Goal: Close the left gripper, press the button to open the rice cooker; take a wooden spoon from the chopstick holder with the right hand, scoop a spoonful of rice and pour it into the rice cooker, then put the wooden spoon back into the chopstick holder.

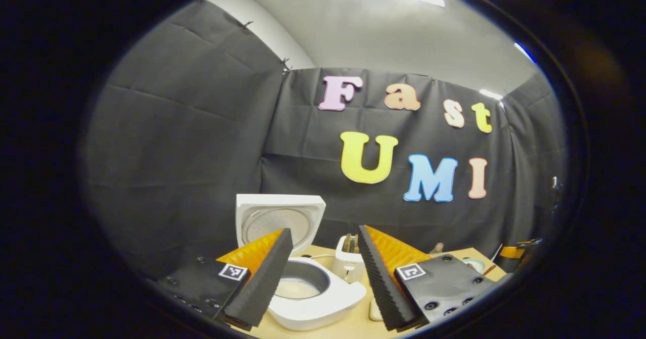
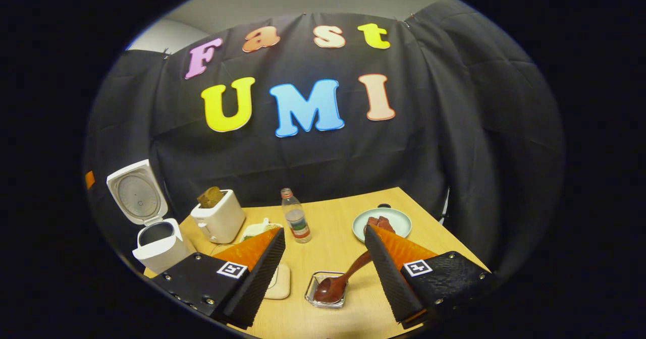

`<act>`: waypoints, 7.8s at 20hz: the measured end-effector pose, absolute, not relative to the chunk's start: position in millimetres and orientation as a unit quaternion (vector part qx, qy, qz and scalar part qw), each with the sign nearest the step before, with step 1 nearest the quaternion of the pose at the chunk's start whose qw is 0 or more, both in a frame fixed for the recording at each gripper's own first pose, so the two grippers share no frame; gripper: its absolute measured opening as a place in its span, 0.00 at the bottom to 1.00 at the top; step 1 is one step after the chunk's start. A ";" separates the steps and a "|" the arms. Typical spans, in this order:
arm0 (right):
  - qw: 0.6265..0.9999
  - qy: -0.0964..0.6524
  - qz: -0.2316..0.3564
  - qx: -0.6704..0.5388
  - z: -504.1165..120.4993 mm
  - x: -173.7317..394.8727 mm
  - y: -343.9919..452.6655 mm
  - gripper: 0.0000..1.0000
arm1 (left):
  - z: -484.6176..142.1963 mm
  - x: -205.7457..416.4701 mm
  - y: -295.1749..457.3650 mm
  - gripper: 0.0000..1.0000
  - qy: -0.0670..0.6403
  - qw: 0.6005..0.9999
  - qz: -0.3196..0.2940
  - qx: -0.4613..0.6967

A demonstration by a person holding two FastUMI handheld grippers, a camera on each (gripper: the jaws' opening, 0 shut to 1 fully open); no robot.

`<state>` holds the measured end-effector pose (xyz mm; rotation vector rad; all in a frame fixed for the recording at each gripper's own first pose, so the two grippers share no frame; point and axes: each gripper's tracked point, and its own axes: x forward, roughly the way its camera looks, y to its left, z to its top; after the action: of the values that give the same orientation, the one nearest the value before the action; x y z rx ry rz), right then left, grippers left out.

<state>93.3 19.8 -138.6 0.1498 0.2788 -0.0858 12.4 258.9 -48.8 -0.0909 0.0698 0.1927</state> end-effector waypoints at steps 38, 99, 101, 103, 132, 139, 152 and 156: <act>0.965 0.209 0.136 0.080 -193.2 193.1 206.4 0.09 | -134.9 -10.3 187.6 0.93 0.090 0.995 -0.028 0.027; 0.760 0.215 0.329 0.518 -59.0 203.2 448.9 0.09 | -169.3 -58.2 277.3 0.93 0.103 0.994 0.018 0.024; 0.772 0.217 0.337 0.493 -64.8 208.1 467.0 0.09 | -171.0 -61.0 278.6 0.93 0.106 0.994 0.022 0.026; 0.785 0.222 0.346 0.464 -73.3 212.7 484.5 0.09 | -174.0 -64.3 281.1 0.93 0.109 0.993 0.028 0.029; 0.899 0.151 0.410 -0.006 -121.3 203.2 578.9 0.09 | -189.7 -75.6 296.9 0.93 0.129 0.990 0.057 0.025; 0.885 0.115 0.443 -0.087 -114.1 178.4 588.9 0.08 | -189.8 -75.7 295.4 0.93 0.129 0.990 0.055 0.023; 0.881 0.101 0.455 -0.079 -92.3 168.6 577.6 0.09 | -191.2 -78.2 293.7 0.93 0.126 0.990 0.053 0.023; 0.887 0.109 0.449 -0.002 -60.7 168.6 555.8 0.08 | -190.1 -78.8 291.2 0.93 0.122 0.991 0.045 0.024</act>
<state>168.6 555.8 -60.7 -0.0034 0.2259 0.9339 -78.8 291.2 -190.1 0.0486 0.2447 0.0900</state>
